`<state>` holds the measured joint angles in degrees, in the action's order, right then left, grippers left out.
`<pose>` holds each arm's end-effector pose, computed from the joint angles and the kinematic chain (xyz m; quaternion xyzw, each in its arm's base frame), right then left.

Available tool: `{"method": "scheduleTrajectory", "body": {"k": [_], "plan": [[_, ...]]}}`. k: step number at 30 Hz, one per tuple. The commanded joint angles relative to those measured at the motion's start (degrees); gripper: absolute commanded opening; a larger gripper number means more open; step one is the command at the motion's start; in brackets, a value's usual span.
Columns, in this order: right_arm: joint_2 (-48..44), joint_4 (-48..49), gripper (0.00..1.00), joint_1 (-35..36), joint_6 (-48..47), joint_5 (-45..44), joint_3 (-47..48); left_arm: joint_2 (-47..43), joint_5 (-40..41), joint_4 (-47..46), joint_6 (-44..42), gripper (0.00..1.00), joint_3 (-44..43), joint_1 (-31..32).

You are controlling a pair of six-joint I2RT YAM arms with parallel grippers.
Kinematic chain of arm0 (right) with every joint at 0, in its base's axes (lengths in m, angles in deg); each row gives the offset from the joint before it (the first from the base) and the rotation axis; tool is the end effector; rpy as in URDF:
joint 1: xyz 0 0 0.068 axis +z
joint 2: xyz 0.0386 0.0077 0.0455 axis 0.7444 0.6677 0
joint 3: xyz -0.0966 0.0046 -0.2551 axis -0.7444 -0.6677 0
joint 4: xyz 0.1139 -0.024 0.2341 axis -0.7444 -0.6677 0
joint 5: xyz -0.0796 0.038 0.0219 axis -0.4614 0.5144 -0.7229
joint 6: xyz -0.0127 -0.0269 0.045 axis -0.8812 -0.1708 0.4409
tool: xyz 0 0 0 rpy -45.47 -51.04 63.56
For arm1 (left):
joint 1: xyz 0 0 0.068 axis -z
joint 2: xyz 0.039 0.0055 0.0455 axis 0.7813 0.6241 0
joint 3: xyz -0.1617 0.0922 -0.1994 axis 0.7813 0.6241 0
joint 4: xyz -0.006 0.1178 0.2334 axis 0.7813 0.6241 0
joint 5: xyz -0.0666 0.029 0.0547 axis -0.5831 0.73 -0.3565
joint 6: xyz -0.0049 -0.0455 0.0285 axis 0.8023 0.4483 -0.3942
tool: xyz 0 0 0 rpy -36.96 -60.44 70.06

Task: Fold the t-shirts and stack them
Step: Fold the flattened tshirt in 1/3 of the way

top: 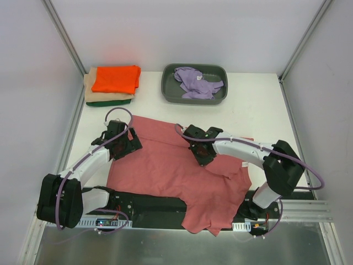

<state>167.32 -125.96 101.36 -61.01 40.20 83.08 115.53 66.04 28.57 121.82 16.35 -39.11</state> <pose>0.1863 0.2389 0.2025 -0.3894 0.9062 -0.0083 0.1645 0.2185 -0.0468 0.1876 -0.1944 0.9180 -0.1334 0.3189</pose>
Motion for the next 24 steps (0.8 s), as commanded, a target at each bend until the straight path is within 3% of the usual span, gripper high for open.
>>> {"method": "scheduleTrajectory", "body": {"k": [1, 9, 11, 14, 16, 21, 24], "plan": [[0.14, -1.65, 0.07, -0.78, 0.06, 4.62, 3.28, -2.05, 0.76, 0.21, -0.92, 0.99, 0.19, -0.32], [0.24, 1.07, 0.21, -1.14, 0.16, 6.55, 3.55, -2.32, 1.03, 0.56, -1.1, 0.99, 0.19, -0.41], [-1.34, 0.99, 0.52, -1.05, -2.48, 6.12, 3.2, -2.32, 0.94, 0.73, -1.01, 0.99, 0.1, -0.32], [-5.29, 0.72, 0.72, -1.31, -2.41, 0.94, 1.01, -2.32, -0.11, 0.73, -1.1, 0.99, -0.34, -0.41], [-8.45, 0.9, 0.99, -2.1, -0.22, -2.67, -0.92, -2.32, -0.9, 0.73, -1.18, 0.99, -1.13, -0.41], [-17.06, 4.05, 0.96, -6.93, 9.09, -6.72, -7.95, -1.53, -3.54, 0.73, -1.18, 0.99, -4.2, -0.32], [-21.98, 9.58, 0.96, -12.8, 13.58, -1.47, -15.32, 0.49, -3.19, 0.47, -1.01, 0.99, -4.82, -0.23]]}}
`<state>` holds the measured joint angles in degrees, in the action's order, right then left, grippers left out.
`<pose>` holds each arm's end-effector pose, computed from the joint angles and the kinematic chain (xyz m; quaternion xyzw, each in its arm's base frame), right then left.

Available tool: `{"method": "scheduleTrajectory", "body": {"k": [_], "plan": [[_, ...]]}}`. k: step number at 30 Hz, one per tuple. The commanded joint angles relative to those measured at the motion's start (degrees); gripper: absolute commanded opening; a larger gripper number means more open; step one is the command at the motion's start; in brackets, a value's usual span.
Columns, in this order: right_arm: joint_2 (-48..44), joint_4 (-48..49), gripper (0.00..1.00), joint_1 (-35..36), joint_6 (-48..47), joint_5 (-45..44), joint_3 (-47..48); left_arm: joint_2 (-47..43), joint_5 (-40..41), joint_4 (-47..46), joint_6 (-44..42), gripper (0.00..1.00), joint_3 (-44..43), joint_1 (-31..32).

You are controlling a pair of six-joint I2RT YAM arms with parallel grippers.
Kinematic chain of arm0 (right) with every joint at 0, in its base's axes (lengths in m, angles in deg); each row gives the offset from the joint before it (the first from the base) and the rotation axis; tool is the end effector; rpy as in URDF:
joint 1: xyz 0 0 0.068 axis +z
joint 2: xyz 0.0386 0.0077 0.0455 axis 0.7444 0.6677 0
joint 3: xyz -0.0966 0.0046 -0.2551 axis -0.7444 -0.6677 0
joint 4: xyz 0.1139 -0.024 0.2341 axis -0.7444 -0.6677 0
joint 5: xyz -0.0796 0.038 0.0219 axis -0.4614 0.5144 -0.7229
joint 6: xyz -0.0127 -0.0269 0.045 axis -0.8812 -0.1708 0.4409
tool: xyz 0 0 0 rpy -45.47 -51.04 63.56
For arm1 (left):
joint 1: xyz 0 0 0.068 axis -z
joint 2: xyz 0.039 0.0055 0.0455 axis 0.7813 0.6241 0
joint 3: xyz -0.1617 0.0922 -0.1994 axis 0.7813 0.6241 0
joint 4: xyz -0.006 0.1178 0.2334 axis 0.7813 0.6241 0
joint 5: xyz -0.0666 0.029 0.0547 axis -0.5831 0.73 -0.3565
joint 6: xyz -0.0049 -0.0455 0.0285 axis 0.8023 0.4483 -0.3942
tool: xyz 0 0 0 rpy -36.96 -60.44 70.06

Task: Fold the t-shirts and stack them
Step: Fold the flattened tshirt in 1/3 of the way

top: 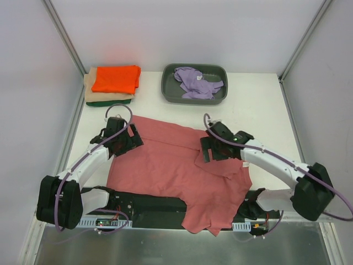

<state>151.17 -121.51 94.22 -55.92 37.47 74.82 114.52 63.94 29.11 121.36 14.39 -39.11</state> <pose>0.1846 0.1803 0.2381 -0.2691 0.9253 0.0197 0.2664 0.2214 -0.0488 0.2012 -0.1828 0.9127 -0.1558 0.3307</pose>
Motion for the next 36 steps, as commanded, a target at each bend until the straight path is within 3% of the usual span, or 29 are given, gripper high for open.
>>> {"method": "scheduleTrajectory", "body": {"k": [1, 4, 6, 16, 24, 30, 36], "plan": [[-6.98, 7.4, 0.96, -8.03, 9.46, 4.07, -9.87, 2.37, -1.01, -0.25, -0.37, 0.99, -2.94, -0.41], [-7.78, 15.23, 0.96, -15.94, 7.46, 11.81, -16.13, 5.27, -1.27, -1.13, -0.29, 0.99, -3.29, -0.32], [-5.95, 17.09, 0.96, -19.37, 4.74, 12.27, -16.75, 8.08, -1.01, -1.22, -0.2, 0.99, -3.82, -0.32], [14.09, 18.24, 0.96, -29.84, -2.66, 8.31, -6.05, 18.63, 2.59, -1.31, 0.86, 0.99, -8.3, -0.58], [26.22, 15.07, 0.96, -33.18, -8.01, 9.97, 8.72, 26.54, 3.48, -0.25, 1.47, 0.99, -15.15, -1.29], [33.95, 8.06, 0.96, -34.68, -11.88, 11.65, 20.75, 26.46, 5.23, 1.42, 1.47, 0.99, -17.01, -1.29], [33.8, 7.43, 0.96, -34.68, -12.41, 9.38, 22.27, 23.13, 5.59, 2.03, 1.21, 0.99, -16.56, -1.29]]}}
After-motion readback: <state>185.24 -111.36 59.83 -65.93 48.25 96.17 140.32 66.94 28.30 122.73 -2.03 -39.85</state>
